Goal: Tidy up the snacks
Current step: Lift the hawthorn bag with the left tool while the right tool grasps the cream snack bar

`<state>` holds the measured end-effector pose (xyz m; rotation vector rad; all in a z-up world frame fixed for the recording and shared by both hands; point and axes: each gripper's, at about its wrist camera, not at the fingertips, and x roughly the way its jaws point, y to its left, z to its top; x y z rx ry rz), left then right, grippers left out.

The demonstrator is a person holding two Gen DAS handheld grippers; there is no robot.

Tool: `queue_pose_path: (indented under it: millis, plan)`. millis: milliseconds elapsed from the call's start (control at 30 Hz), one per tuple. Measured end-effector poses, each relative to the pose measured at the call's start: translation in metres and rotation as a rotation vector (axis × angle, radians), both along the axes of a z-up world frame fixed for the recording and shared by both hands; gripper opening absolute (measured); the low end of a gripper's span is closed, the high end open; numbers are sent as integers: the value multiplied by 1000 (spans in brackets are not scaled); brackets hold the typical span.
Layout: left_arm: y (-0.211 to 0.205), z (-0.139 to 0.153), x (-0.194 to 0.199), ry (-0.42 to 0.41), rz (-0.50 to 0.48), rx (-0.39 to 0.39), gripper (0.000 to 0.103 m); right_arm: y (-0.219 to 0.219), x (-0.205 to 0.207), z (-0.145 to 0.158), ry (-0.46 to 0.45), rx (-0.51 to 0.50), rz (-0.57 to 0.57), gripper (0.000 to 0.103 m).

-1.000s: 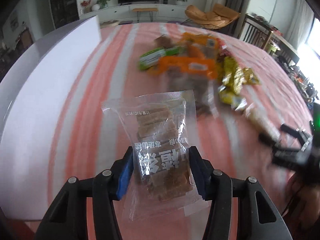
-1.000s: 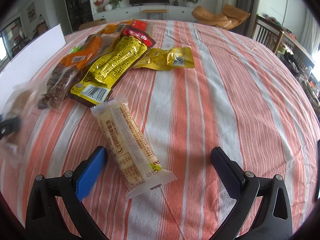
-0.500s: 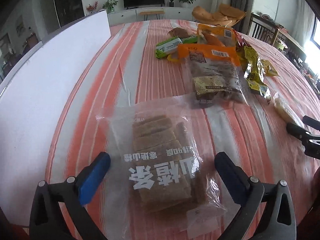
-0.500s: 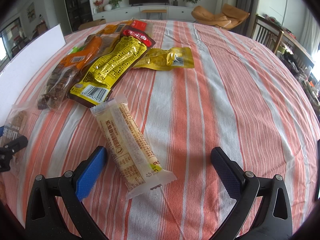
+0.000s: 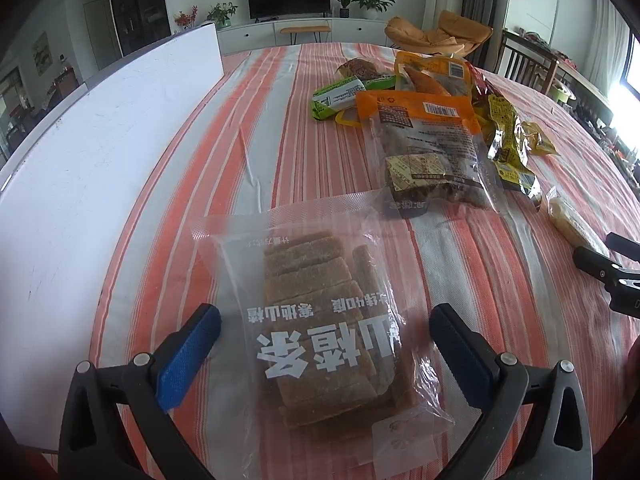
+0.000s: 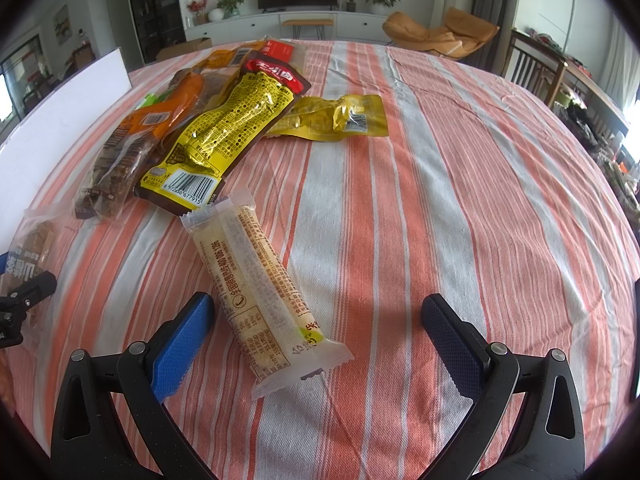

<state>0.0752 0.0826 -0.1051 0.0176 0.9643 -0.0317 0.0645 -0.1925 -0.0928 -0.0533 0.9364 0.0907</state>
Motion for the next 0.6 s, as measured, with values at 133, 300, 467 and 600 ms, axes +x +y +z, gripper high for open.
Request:
queue_pose_path:
  millis: [133,300,467,600]
  plan:
    - [0,0,0,0,0,0,103,0,0,0,0,0,0,103]
    - [0,-1,1,-1,0,1,103,0,0,0,0,0,0,103]
    - [1,1,-4,0,-14,-5,103,-8,1,2,6,47,16,103]
    - [5,2,-7,15,-43,-17,103,-25,0,8,21,179,13,103]
